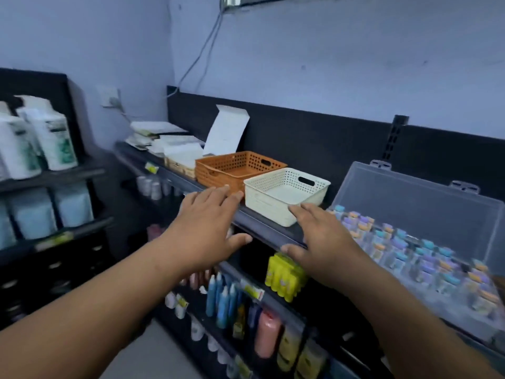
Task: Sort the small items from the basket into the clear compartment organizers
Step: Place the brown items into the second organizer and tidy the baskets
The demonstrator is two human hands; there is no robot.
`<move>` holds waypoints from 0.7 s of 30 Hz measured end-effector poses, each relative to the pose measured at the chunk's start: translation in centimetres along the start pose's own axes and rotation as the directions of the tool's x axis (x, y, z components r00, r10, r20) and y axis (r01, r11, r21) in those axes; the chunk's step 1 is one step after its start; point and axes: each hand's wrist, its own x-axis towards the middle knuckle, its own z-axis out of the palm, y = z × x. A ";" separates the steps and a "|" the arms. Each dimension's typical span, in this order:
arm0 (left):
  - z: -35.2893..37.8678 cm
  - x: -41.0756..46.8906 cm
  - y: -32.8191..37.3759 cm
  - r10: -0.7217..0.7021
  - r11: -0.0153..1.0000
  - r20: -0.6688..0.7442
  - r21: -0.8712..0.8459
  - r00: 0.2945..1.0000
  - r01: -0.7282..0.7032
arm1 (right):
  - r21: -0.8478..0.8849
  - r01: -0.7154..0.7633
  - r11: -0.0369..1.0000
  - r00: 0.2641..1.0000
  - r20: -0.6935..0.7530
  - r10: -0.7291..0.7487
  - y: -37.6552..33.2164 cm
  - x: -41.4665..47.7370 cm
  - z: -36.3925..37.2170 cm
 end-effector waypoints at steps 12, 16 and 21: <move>0.1 1.8 -15.0 -0.080 0.997 0.056 -0.016 0.995 0.081 | 0.034 0.011 0.999 0.998 0.065 -0.013 -9.5 10.8 2.4; 1.1 4.3 -17.5 -0.112 0.993 0.076 -0.030 0.991 0.114 | 0.054 0.027 0.998 0.997 0.068 -0.030 -10.0 15.3 2.7; 2.5 9.9 -21.3 -0.145 0.989 0.060 -0.022 0.988 0.147 | 0.076 0.086 0.993 0.991 0.096 -0.093 -9.7 24.4 3.6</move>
